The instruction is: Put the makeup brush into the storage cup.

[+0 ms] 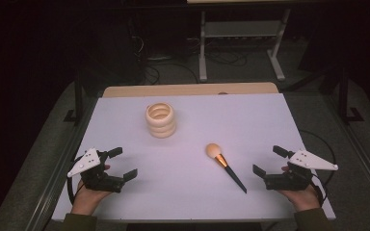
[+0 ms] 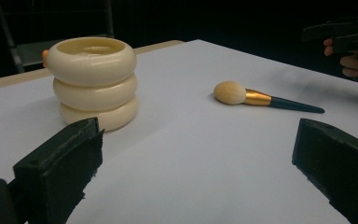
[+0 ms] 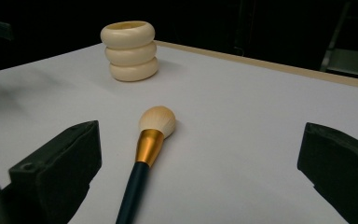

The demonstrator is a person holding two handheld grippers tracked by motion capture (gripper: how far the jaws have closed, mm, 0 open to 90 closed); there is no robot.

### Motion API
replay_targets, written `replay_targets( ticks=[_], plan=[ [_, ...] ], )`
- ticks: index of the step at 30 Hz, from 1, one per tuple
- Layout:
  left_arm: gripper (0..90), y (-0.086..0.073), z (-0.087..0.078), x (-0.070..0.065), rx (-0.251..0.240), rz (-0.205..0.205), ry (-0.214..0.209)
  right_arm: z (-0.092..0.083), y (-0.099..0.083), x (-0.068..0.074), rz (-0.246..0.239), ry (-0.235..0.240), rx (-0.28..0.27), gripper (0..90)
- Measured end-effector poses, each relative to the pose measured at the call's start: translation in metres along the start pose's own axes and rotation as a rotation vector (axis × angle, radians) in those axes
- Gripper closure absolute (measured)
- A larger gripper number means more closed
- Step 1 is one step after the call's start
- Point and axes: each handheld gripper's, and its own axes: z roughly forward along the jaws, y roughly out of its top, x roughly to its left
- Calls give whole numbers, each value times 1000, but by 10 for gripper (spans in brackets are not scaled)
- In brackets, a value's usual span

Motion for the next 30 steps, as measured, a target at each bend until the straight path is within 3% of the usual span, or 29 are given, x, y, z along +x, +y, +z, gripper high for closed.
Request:
replay_targets(
  ticks=[11,16,30],
  plan=[
    [12,1,-1,-1,2,3,-1,-2,3,-2,-7,-13,-5,0],
    [11,2,-1,-2,-8,4,-5,-3,5,-2,12,-8,-18,0],
    [12,2,1,-3,3,8,-13,4,15,0,-8,0,-17,0]
  ],
)
